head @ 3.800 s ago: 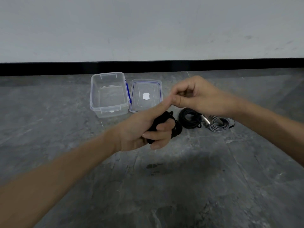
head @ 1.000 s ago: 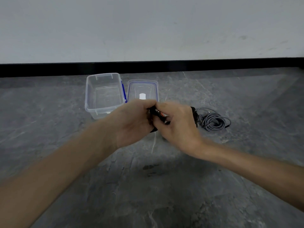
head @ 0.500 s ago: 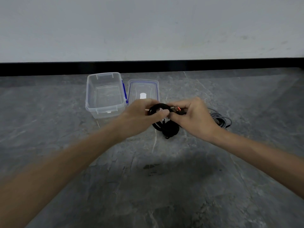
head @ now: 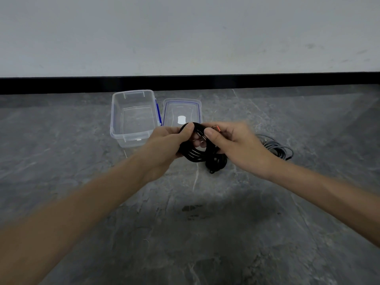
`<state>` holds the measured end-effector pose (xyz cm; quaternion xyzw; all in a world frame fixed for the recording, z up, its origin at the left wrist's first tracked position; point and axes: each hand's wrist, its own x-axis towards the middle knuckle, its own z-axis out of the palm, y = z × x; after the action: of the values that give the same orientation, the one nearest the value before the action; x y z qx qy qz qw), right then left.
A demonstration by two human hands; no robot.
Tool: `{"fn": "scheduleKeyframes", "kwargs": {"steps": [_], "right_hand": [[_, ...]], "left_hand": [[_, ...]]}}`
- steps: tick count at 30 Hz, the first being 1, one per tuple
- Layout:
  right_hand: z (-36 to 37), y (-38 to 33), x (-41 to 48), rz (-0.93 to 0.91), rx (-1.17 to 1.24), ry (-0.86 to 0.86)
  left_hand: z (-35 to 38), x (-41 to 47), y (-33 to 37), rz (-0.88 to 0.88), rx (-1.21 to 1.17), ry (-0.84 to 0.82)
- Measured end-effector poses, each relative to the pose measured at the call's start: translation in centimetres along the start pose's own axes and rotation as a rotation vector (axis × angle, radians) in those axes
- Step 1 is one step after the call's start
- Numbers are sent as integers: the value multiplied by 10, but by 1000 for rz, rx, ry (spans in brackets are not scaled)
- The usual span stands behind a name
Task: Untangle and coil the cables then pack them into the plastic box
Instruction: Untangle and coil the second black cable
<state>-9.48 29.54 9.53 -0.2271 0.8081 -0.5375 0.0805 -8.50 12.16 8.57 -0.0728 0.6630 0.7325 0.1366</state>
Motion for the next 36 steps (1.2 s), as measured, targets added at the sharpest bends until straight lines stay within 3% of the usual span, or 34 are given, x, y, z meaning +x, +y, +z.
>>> {"fn": "scheduleKeyframes", "kwargs": {"steps": [3, 8, 14, 18, 23, 36], "right_hand": [[-1, -5, -1, 94, 225, -59], [1, -6, -1, 126, 282, -7], [2, -5, -1, 153, 193, -18], [3, -2, -1, 194, 195, -26], [4, 0, -3, 192, 194, -37], [5, 0, 0, 291, 319, -52]], "left_hand": [[0, 0, 2, -57, -168, -49], [2, 2, 1, 5, -246, -79], [-5, -1, 3, 385, 501, -218], [-8, 4, 7, 447, 679, -284], [-8, 9, 1, 589, 981, -80], [-16, 8, -5, 781, 1076, -70]]}}
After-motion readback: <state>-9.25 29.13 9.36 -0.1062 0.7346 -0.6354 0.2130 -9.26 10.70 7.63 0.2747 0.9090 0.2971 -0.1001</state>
